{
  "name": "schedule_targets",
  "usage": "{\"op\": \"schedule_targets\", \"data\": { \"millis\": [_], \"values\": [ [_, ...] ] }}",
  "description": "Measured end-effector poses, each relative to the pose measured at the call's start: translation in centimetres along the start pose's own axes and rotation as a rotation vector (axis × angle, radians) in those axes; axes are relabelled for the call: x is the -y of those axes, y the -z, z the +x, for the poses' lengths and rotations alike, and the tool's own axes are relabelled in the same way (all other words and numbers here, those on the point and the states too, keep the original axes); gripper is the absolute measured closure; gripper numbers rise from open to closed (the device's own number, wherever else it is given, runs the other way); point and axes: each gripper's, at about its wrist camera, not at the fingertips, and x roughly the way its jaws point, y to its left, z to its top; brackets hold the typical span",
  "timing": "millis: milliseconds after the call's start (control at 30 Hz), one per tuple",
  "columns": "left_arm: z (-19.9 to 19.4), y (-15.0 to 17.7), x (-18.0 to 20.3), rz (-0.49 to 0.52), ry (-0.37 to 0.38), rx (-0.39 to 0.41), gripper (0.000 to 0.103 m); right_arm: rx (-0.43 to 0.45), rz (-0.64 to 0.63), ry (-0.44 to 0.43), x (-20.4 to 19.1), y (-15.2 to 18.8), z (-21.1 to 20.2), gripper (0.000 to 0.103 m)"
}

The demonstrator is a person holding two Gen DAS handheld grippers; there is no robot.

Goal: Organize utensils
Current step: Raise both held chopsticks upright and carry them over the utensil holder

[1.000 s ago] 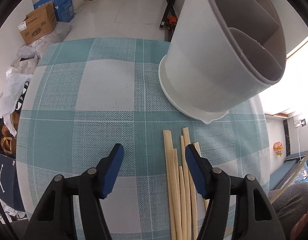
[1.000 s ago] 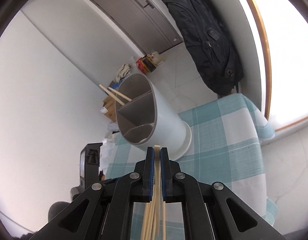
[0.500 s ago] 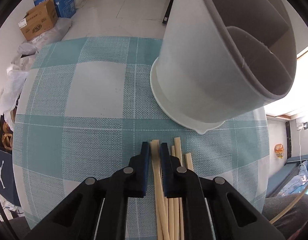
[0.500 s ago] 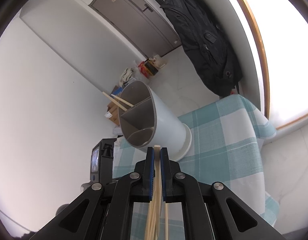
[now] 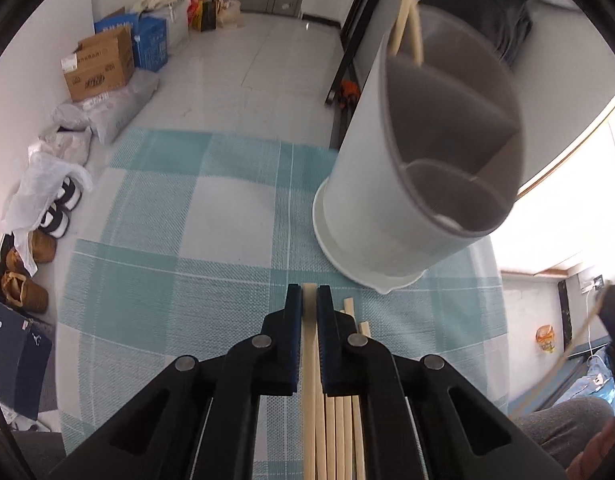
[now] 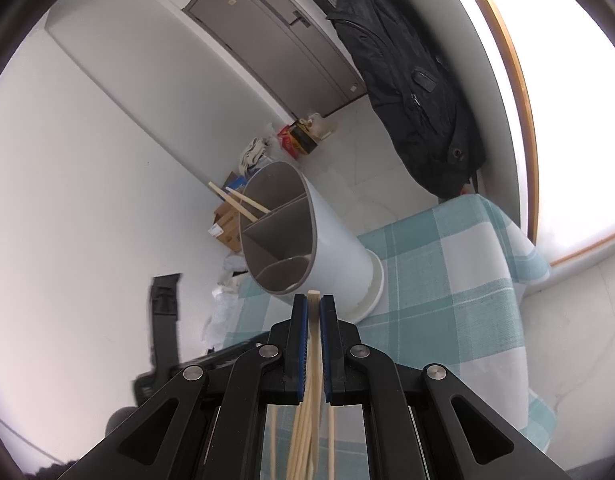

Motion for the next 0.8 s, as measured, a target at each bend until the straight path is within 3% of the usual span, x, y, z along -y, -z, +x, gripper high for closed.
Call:
{"op": "schedule_targets", "data": {
  "millis": [300, 433, 633, 800],
  "values": [
    [-4.7, -0.4, 1.3, -0.013, 0.091, 0.169, 0.1, 0.027, -0.089, 0.001, -2.6, 0.8, -0.2, 0.098],
    [-7.4, -0.9, 1.4, -0.016, 0.132, 0.288, 0.1, 0.044, -0.114, -0.009, -4.1, 0.7, -0.7, 0.098],
    [-10.3, -2.2, 1.5, 0.007, 0.149, 0.472, 0.1, 0.08, -0.182, -0.01, -7.1, -0.8, -1.9, 0.098],
    [-12.2, -4.1, 1.6, 0.003, 0.179, 0.571, 0.1, 0.098, -0.227, 0.004, -9.3, -3.2, -2.8, 0.098]
  ]
}}
